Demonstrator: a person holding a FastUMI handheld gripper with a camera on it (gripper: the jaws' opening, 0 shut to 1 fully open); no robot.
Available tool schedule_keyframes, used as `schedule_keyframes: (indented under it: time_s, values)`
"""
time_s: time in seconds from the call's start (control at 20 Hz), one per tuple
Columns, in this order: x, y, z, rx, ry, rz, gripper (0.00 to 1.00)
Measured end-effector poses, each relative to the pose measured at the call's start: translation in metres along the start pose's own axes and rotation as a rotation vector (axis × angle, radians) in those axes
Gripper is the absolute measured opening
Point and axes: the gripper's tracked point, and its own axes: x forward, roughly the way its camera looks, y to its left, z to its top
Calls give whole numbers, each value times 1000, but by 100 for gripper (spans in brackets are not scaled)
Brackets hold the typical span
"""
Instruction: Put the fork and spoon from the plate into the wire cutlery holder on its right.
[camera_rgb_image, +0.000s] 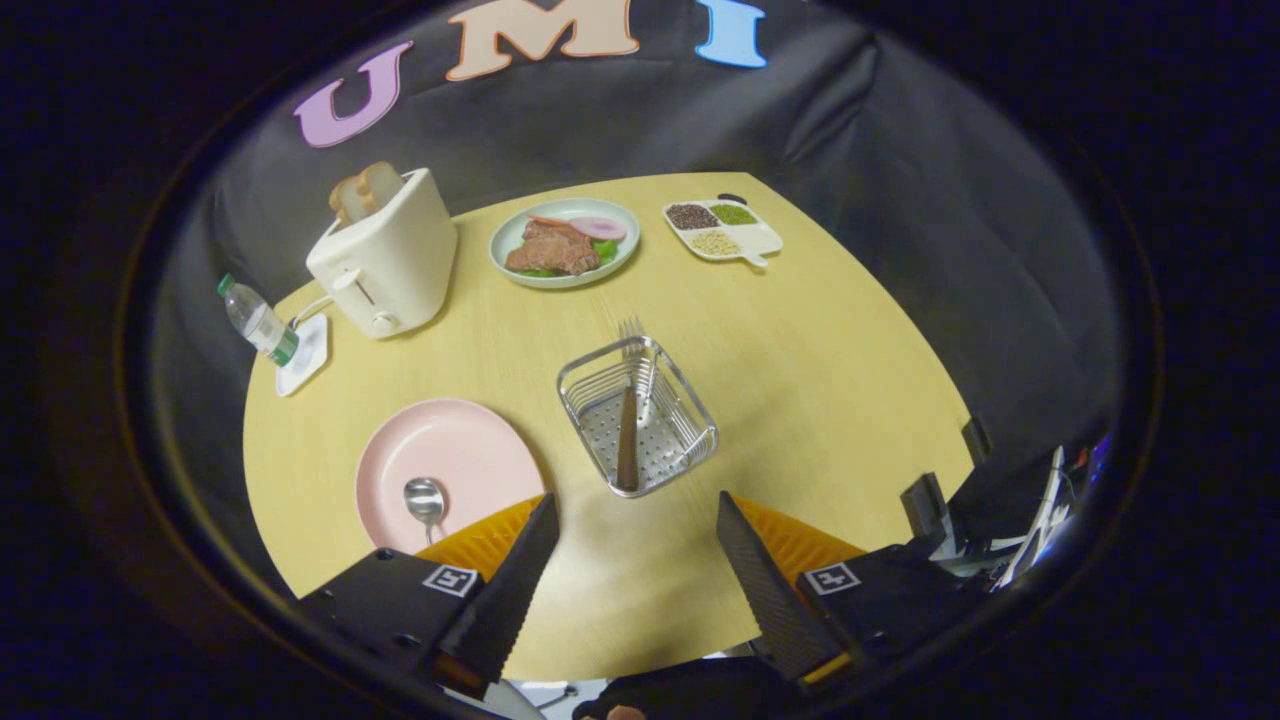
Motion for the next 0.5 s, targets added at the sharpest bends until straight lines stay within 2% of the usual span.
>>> schedule_keyframes:
  time_s: [0.15,0.3,0.5]
  values:
    - [-13,2,1,-27,-34,-5,100]
    - [-29,10,0,-69,-79,-4,100]
    - [-51,35,-10,-113,-138,48,100]
